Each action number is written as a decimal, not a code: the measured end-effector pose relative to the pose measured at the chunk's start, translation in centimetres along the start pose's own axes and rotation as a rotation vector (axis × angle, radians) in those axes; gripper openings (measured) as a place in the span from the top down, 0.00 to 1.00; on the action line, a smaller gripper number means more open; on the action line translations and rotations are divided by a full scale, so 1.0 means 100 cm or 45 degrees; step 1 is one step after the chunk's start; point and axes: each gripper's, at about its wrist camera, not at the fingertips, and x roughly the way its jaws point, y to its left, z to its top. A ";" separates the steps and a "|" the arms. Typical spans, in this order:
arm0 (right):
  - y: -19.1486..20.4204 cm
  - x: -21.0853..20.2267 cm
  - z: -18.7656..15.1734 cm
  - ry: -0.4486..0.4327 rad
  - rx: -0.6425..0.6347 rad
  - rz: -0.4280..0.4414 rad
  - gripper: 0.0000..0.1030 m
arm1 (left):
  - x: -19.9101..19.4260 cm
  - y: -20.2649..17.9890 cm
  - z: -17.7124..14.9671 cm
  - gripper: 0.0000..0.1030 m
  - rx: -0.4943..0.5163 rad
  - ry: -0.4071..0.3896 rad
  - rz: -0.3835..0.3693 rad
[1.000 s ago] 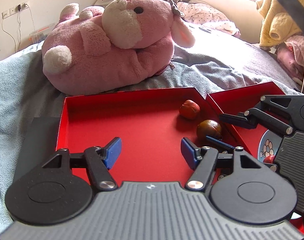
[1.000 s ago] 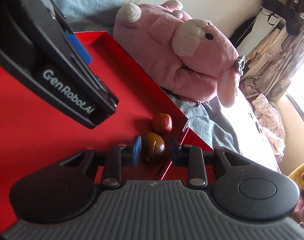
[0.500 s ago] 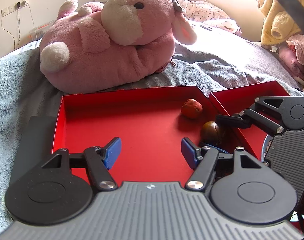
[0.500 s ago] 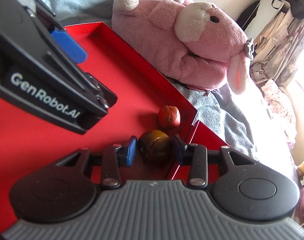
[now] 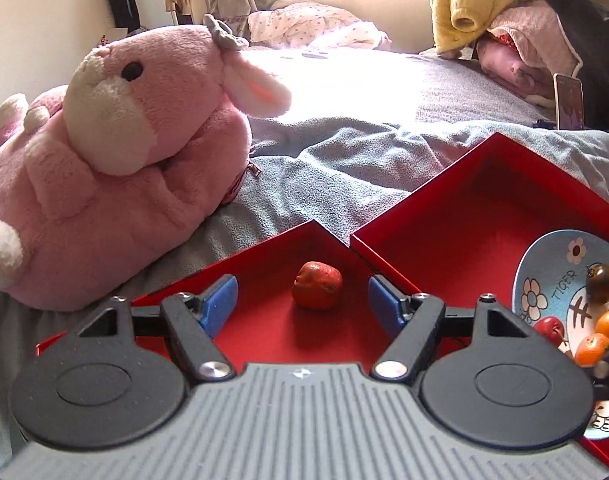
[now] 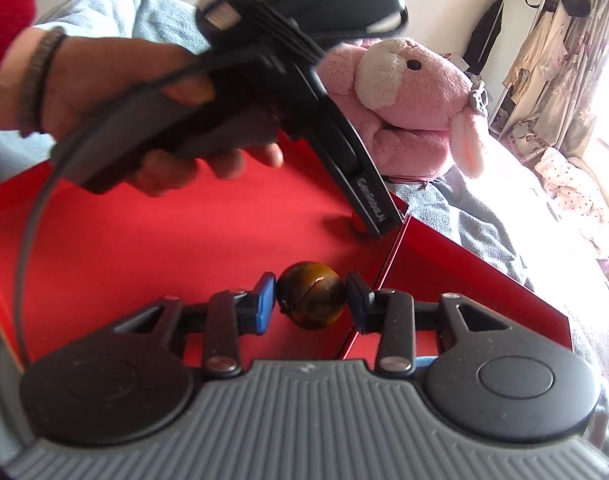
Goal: Organize fruits
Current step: 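Close the right tool on the dark tomato while the left tool grasps the red tomato, then carry both tomatoes onto the blue plate and open both tools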
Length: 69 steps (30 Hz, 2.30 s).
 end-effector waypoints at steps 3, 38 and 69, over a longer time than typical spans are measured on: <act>0.002 -0.013 -0.003 0.001 0.013 0.014 0.60 | 0.017 -0.007 0.001 0.26 0.046 0.020 0.026; -0.036 -0.075 -0.029 -0.054 0.299 -0.026 0.60 | -0.087 -0.060 -0.029 0.63 -0.130 0.027 0.140; -0.124 -0.074 -0.105 0.106 0.573 -0.261 0.60 | -0.059 -0.205 -0.038 0.63 -0.036 0.117 -0.063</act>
